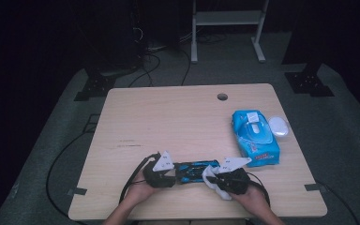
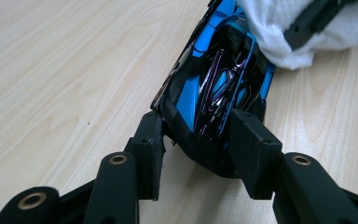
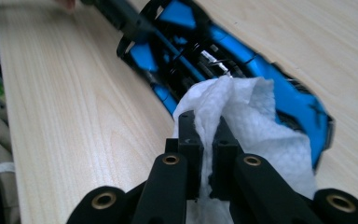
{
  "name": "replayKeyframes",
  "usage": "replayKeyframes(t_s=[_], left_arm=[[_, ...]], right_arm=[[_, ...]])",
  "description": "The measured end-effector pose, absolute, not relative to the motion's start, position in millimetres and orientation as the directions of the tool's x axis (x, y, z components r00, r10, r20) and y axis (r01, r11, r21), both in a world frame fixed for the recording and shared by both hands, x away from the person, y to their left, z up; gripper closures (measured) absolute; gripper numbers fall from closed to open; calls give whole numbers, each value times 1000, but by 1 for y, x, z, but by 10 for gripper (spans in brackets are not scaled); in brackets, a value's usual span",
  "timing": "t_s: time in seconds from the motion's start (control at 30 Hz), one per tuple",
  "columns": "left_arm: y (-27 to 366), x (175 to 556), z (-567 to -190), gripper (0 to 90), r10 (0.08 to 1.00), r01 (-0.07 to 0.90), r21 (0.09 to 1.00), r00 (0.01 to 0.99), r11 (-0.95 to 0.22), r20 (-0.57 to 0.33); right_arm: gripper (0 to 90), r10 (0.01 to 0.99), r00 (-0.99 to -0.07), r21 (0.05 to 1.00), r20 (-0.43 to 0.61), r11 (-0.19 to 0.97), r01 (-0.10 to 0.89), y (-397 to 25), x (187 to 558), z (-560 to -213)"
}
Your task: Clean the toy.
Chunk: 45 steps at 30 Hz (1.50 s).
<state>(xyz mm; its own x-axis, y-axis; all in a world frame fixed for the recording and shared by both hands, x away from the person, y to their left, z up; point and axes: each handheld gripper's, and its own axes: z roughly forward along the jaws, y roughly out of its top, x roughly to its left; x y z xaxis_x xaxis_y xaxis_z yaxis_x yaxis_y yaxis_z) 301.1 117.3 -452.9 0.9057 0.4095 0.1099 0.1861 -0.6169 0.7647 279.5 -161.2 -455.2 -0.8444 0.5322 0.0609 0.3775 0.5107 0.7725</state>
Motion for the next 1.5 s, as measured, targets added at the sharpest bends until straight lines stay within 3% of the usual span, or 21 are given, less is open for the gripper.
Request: replayKeyframes(t_s=[0.13,0.27,0.53,0.67,0.77,0.83,1.2,1.37,1.5], left_arm=[[116,297,-454,580,400,162,770,907,-618,131],[116,295,-455,587,407,154,777,902,-611,141],[115,291,-457,586,415,135,784,894,-606,166],[117,292,-458,581,419,143,789,895,-598,155],[116,290,-459,580,422,135,791,891,-597,167],[115,288,-459,580,420,123,792,890,-598,179],[120,291,-461,577,421,136,803,894,-580,153],[121,292,-461,574,423,140,809,895,-571,144],[121,296,-461,487,433,170,803,893,-571,119]], right_arm=[[854,588,-802,803,105,426,418,-183,293,-441],[835,590,-797,785,131,429,447,-190,310,-436],[587,526,-819,732,230,461,501,-198,324,-443],[532,516,-827,735,223,468,490,-195,324,-446],[558,512,-830,731,222,476,489,-195,326,-445],[511,538,-818,722,204,481,497,-196,328,-447],[508,494,-789,672,365,446,591,-194,341,-459],[523,489,-782,671,386,433,602,-195,342,-460],[531,480,-791,684,378,431,589,-193,341,-461]])
